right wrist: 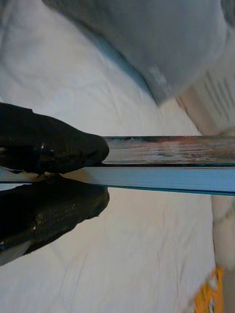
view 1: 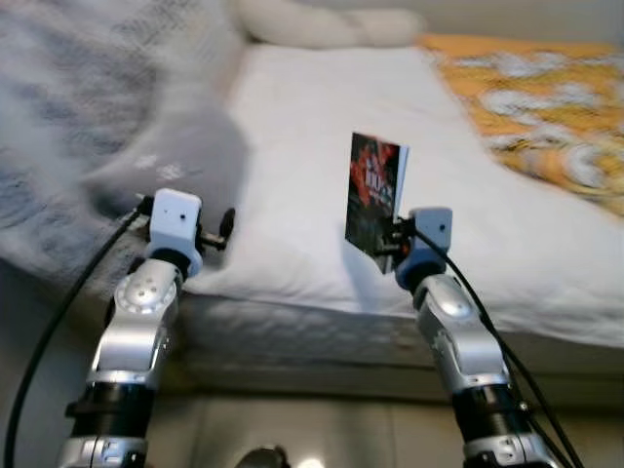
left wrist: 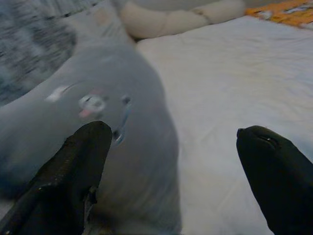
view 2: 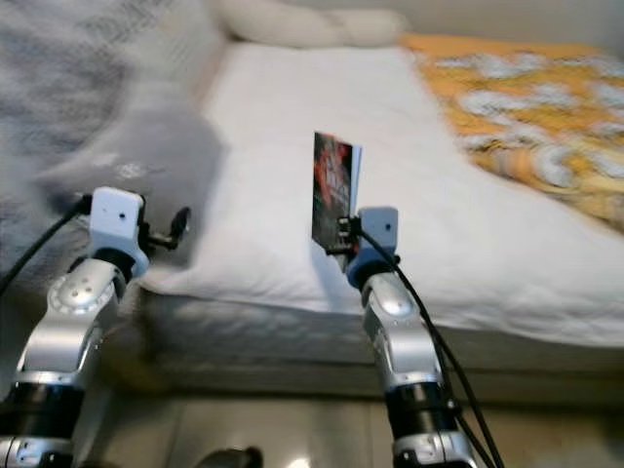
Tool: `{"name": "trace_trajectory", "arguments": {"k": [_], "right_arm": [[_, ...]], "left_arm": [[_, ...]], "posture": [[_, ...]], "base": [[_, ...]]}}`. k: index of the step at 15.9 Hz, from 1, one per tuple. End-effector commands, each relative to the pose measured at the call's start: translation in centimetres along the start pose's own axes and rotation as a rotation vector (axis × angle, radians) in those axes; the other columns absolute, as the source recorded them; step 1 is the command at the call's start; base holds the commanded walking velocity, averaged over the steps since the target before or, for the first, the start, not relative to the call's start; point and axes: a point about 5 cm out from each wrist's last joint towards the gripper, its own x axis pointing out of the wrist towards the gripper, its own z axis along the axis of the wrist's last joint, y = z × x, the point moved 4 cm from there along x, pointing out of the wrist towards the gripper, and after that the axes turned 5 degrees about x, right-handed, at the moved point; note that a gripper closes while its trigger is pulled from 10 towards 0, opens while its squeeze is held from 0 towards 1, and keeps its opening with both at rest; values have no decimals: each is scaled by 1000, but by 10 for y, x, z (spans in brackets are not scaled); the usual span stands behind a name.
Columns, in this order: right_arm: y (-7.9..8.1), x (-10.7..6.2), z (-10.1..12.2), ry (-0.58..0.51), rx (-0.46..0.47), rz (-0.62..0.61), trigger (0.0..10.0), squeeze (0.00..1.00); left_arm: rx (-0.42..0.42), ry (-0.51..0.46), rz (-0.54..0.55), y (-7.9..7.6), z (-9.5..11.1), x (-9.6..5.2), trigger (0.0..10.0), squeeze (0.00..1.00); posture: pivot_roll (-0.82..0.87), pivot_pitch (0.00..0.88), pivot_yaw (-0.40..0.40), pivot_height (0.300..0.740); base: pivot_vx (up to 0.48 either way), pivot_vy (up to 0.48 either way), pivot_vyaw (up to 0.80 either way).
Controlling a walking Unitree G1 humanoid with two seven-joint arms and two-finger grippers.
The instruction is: Clean up the room
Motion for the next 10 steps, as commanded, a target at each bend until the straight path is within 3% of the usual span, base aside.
{"name": "trace_trajectory", "arguments": {"k": [1, 4, 5, 10], "right_arm": [[2, 1, 14, -51, 6, 13, 10000, 0], [2, 1, 14, -51, -2, 12, 10000, 0], [-1, 1, 13, -50, 34, -3, 10000, 0], [0, 2, 12, -48, 30, 2, 10000, 0]], "left_arm": [[0, -12, -1, 0, 3, -1, 10000, 761], [-3, -14, -10, -3, 2, 0, 10000, 765], [-4, -14, -12, -4, 2, 0, 10000, 769], [-10, -17, -14, -2, 2, 1, 10000, 773]], "posture": [[30, 0, -24, 740], [31, 0, -23, 740], [31, 0, -23, 740], [31, 0, -23, 740]], "base": [[244, 0, 800], [267, 0, 800], [311, 0, 0], [322, 0, 0]]}}
